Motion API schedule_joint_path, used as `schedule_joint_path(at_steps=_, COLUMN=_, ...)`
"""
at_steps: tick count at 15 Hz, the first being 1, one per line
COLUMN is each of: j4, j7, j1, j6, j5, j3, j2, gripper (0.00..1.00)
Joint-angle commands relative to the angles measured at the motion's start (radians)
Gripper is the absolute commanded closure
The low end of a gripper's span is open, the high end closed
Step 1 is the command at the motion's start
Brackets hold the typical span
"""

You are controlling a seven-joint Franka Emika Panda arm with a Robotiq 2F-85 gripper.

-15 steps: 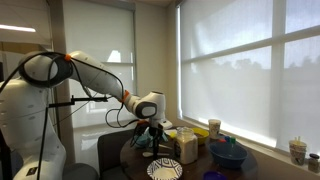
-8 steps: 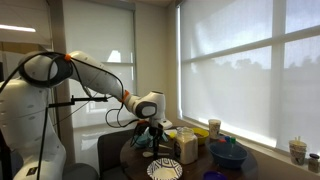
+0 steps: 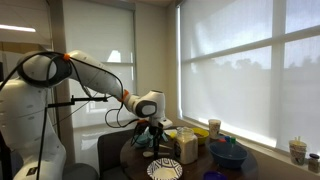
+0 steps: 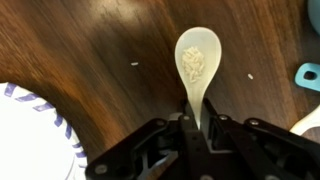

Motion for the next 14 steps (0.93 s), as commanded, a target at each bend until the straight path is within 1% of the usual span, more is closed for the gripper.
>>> schedule_joint_path(at_steps=1, j4=0.029, j7=0.02, j1=-0.007, j6=-0.07, j5=-0.051, j3=0.004, j2=-0.036, gripper=0.96)
schedule_joint_path(at_steps=8, j4=0.137, j7=-0.028, j1=0.001, j6=-0.202, j5=-0.105, j3=0.013, j2=-0.058, gripper=0.96)
schedule_joint_path(at_steps=14, j4=0.255, j7=-0.109, j1=0.009, j6=-0.286, j5=-0.135, j3=0.015, j2=-0.033, gripper=0.96)
